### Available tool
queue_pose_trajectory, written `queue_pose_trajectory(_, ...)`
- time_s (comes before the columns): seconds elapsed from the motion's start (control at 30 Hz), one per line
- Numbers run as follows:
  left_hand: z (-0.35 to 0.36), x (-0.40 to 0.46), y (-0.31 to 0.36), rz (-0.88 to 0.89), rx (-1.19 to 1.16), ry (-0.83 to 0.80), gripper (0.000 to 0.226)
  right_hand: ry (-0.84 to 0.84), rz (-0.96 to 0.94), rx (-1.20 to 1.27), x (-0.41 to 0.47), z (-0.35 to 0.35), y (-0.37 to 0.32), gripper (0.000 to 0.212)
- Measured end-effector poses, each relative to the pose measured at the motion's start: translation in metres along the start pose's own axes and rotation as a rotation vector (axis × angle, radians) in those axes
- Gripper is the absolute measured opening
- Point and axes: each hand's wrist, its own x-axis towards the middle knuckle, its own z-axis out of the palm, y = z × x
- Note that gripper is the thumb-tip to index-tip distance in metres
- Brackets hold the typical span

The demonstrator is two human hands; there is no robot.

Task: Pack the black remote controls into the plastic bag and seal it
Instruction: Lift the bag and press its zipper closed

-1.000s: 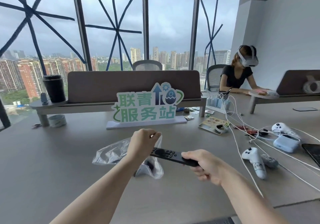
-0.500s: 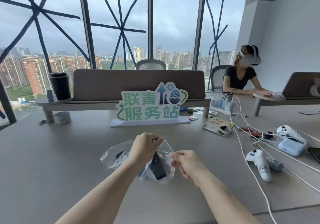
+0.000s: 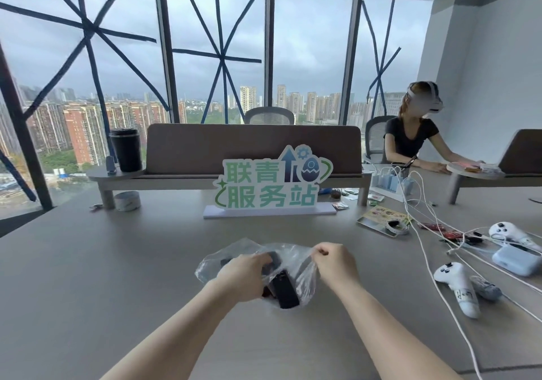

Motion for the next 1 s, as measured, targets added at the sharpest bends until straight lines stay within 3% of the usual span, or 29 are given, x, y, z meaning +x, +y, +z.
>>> queue_pose_trajectory(0.07, -0.014, -0.004, -0.004, -0.125, -0.086, 0.014, 0.054, 0.022, 0.017, 0.045, -0.001, -0.007, -0.005, 0.020)
queue_pose_trajectory(0.17, -0.052, -0.002, -0.005, -0.197, -0.457, 0.161, 0.043, 0.008, 0.033, 0.144, 0.000, -0.025, -0.023, 0.018)
queue_pose_trajectory(0.33, -0.124, -0.003, 0.004, -0.083, -0.953, 0.441, 0.011, 0.069, 0.057, 0.652, 0.002, -0.070, -0.077, 0.008)
queue_pose_trajectory(0.5, -0.158, -0.009, 0.009, 0.003, -1.094, 0.488, 0.009, -0.036, 0.051, 0.977, -0.004, -0.102, -0.113, 0.005)
queue_pose_trajectory(0.7, -0.132, -0.010, -0.002, 0.096, -0.904, 0.416, 0.030, -0.072, 0.045, 0.955, -0.007, -0.110, -0.112, 0.006)
queue_pose_trajectory(0.87, -0.116, -0.008, -0.005, 0.058, -0.913, 0.569, 0.020, 0.024, 0.040, 0.817, -0.012, -0.117, -0.107, 0.014)
queue_pose_trajectory(1.0, -0.117, -0.014, 0.003, 0.044, -0.899, 0.560, 0.012, 0.124, -0.050, 0.525, -0.015, -0.135, -0.106, 0.015)
